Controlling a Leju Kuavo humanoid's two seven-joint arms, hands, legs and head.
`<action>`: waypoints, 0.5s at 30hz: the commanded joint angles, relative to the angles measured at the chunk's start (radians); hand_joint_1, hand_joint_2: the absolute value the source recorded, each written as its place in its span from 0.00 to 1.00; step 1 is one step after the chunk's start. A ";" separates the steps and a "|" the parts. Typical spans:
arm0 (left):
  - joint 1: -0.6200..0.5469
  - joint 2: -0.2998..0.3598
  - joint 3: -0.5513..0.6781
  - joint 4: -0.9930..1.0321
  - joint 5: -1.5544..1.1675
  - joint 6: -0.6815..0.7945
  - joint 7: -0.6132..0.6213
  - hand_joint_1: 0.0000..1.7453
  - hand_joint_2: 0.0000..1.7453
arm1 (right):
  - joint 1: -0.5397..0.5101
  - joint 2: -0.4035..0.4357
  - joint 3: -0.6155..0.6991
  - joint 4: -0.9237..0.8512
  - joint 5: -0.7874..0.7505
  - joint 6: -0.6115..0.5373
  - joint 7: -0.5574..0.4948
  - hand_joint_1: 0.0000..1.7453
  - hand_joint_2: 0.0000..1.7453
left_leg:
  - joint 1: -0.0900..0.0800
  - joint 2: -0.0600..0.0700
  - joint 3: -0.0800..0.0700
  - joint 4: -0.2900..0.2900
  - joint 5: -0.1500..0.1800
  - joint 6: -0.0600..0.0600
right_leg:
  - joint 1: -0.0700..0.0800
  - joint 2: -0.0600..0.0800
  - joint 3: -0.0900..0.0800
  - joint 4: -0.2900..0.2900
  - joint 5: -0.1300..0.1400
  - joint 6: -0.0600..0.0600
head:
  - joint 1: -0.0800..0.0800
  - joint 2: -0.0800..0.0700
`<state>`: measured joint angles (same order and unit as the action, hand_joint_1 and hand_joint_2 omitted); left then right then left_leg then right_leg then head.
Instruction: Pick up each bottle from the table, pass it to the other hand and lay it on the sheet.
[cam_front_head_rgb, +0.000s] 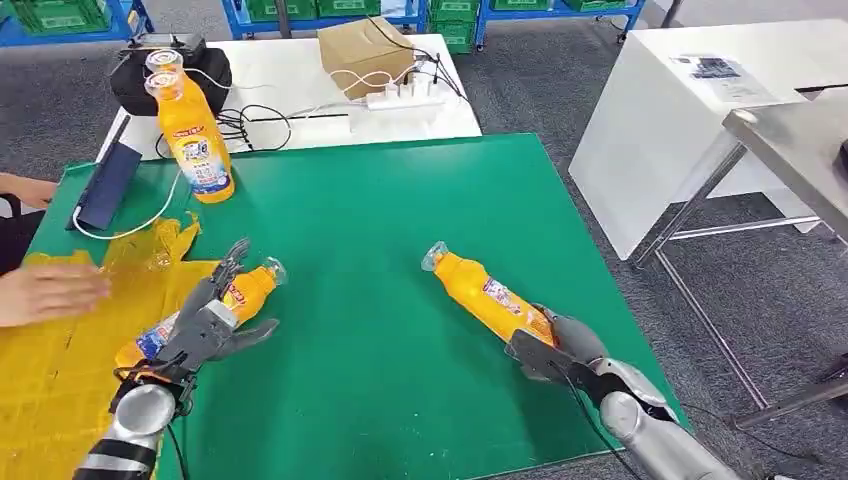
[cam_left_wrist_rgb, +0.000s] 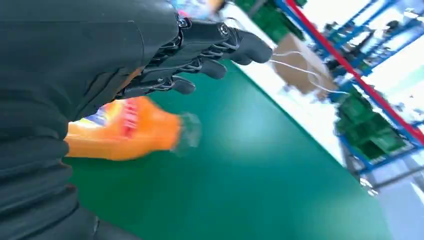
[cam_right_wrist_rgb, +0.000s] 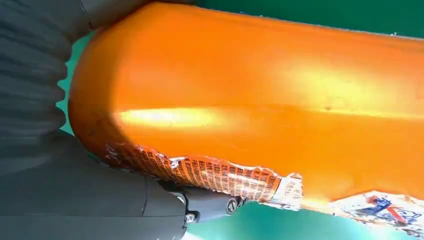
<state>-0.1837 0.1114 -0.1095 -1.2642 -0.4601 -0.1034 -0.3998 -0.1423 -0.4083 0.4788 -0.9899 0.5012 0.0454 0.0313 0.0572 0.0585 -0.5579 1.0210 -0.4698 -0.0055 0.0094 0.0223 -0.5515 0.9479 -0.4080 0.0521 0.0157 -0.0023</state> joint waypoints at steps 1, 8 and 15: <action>0.167 -0.040 0.179 -0.176 0.263 -0.169 0.033 0.00 0.00 | 0.114 0.236 -0.257 -0.152 -0.089 -0.024 -0.171 1.00 1.00 | -0.003 -0.007 -0.004 -0.002 0.001 0.002 | -0.002 -0.005 -0.004 0.001 -0.002 0.000 | 0.000 0.000; 0.313 -0.123 0.189 -0.442 0.653 -0.417 0.153 0.00 1.00 | 0.098 0.405 -0.208 -0.597 -0.185 0.074 -0.185 1.00 1.00 | -0.010 -0.003 -0.024 0.003 -0.001 0.000 | -0.009 -0.002 -0.019 0.022 -0.004 -0.001 | 0.000 0.000; 0.301 -0.095 0.008 -0.391 0.774 -0.446 0.211 0.00 1.00 | 0.077 0.441 0.095 -0.555 -0.044 0.009 -0.229 1.00 1.00 | -0.016 -0.019 -0.030 -0.001 0.005 -0.001 | -0.014 -0.020 -0.026 0.025 -0.009 -0.002 | 0.000 0.000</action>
<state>0.1137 0.0141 0.0285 -1.6453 0.2736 -0.5528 -0.2090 -0.0241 -0.0396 0.3217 -1.5031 0.3728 0.1113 -0.1881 0.0435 0.0407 -0.5909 1.0213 -0.4638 -0.0087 -0.0025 0.0014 -0.5780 0.9717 -0.4158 0.0513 0.0160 -0.0023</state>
